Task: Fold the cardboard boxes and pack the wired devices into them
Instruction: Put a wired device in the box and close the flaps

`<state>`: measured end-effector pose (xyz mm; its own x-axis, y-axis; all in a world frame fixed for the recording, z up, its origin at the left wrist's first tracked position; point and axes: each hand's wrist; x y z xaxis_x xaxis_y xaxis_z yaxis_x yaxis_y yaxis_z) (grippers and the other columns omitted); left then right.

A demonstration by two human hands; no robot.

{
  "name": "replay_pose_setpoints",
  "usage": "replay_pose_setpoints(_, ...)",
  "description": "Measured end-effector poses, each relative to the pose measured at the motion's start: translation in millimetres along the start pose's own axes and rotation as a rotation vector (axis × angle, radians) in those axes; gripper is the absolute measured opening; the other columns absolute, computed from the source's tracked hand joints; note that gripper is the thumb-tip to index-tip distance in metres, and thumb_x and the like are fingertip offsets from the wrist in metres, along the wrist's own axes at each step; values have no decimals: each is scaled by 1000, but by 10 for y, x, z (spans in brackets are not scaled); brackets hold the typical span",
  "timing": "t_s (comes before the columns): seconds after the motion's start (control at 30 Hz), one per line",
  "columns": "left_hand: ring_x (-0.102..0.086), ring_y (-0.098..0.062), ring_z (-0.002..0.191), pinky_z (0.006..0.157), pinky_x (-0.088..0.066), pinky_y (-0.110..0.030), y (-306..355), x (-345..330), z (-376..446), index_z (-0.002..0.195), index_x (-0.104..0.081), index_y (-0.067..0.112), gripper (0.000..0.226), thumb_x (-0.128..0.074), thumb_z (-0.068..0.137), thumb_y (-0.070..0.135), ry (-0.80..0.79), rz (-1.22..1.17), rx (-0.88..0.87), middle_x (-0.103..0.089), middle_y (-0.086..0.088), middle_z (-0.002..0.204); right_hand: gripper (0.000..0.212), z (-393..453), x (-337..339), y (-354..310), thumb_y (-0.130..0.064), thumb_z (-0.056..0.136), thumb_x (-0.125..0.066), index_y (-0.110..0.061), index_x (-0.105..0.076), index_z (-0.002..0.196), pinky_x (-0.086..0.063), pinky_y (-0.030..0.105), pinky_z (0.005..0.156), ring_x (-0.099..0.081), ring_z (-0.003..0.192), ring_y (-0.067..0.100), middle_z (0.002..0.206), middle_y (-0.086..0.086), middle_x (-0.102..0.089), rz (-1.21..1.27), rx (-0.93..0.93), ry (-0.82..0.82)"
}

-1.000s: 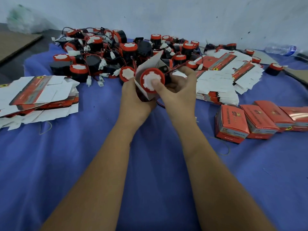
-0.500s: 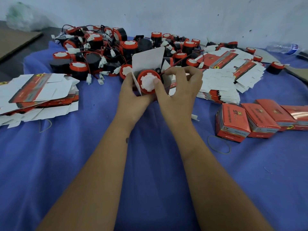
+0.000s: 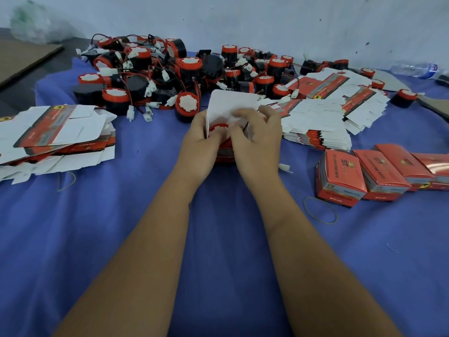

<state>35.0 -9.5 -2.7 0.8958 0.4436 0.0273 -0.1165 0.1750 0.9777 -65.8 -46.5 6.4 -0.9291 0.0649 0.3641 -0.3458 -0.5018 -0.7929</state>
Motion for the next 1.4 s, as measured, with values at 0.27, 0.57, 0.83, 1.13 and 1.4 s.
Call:
replay_pose_setpoints(0.27, -64, -9, 99, 78, -51, -18, -37, 43, 36, 121, -65, 22, 32, -51, 95, 9, 129, 12, 18, -71, 8, 107, 23, 147, 132, -24, -10, 89, -56, -17, -47, 109, -46, 23, 64, -61, 83, 17, 100, 4, -61, 515, -444, 217)
replay_pose_setpoints(0.57, -67, -4, 96, 77, -53, -18, -78, 35, 72, 118, -64, 24, 32, -70, 87, 19, 146, 28, 0, -71, 11, 106, 41, 237, 230, 28, -13, 97, -55, 3, -49, 135, -49, 20, 62, -60, 68, 11, 85, 2, -66, 1054, -554, 63)
replay_pose_setpoints(0.83, -64, 8, 83, 65, -50, -9, -75, 25, 76, 113, -59, 27, 33, -74, 84, 26, 204, 81, -26, -68, 14, 99, 11, 132, 188, -85, -11, 92, -62, -13, -66, 81, -49, 25, 71, -59, 75, 13, 81, 1, -65, 264, 62, 132)
replay_pose_setpoints(1.13, -56, 6, 61, 55, -42, -10, -160, 24, 137, 101, -63, 15, 10, -60, 93, 20, 156, 162, -47, -61, 14, 76, 11, 20, 51, -101, -3, 88, -64, -8, -72, 82, -47, 29, 70, -60, 76, 16, 82, 3, -69, -3, 472, -97)
replay_pose_setpoints(1.4, -56, 9, 62, 52, -41, -7, -200, 36, 160, 80, -57, 26, 17, -54, 93, 15, 102, 233, -93, -63, 21, 64, 11, 10, 93, -167, -3, 85, -66, -8, -72, 77, -48, 28, 71, -59, 75, 11, 80, -1, -69, 10, 451, -146)
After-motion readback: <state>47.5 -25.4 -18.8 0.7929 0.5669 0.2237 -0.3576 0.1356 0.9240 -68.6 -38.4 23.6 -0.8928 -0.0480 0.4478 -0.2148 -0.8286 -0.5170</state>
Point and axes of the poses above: each hand's wrist, its own z-axis towards the middle knuckle, its own x-axis out of the back of the hand, y = z × x
